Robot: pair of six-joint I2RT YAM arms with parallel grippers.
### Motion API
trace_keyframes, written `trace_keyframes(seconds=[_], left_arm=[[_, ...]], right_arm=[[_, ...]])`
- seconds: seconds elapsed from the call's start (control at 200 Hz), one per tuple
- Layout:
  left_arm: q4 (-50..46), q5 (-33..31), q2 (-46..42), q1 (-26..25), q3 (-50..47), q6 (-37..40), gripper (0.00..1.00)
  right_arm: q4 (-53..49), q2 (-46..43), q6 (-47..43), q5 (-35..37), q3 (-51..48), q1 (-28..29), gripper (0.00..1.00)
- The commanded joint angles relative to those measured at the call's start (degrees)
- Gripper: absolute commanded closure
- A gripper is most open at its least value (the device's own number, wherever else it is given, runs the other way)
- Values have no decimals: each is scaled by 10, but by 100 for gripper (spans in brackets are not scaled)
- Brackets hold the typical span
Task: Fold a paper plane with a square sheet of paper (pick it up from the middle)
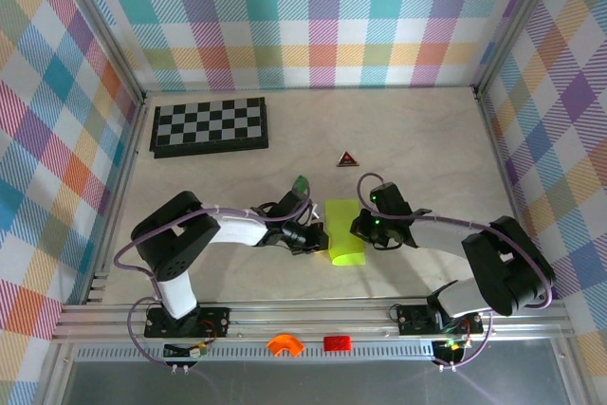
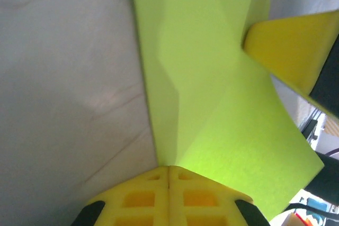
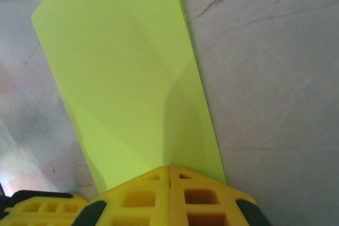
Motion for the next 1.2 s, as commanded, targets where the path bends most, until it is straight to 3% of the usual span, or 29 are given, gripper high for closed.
trace_keyframes(seconds=[0.0, 0.25, 0.54, 0.84, 1.025, 1.195], left_arm=[[-80, -24, -22, -3, -35, 10, 100], [-98, 10, -60, -3, 51, -1, 100], [-24, 48, -3, -12, 87, -35, 100], [-35, 48, 43, -25, 54, -25, 100], [-93, 11, 31, -25, -3, 18, 100], [-75, -11, -3, -26, -45, 15, 100]], right_arm=[[-58, 17, 6, 37, -23, -4, 100], [-66, 14, 3, 39, -20, -4, 100], [-60, 15, 8, 37, -22, -4, 100], [-63, 19, 5, 36, -17, -4, 100], [-66, 15, 2, 38, -17, -4, 100], [-60, 19, 6, 37, -18, -4, 100]])
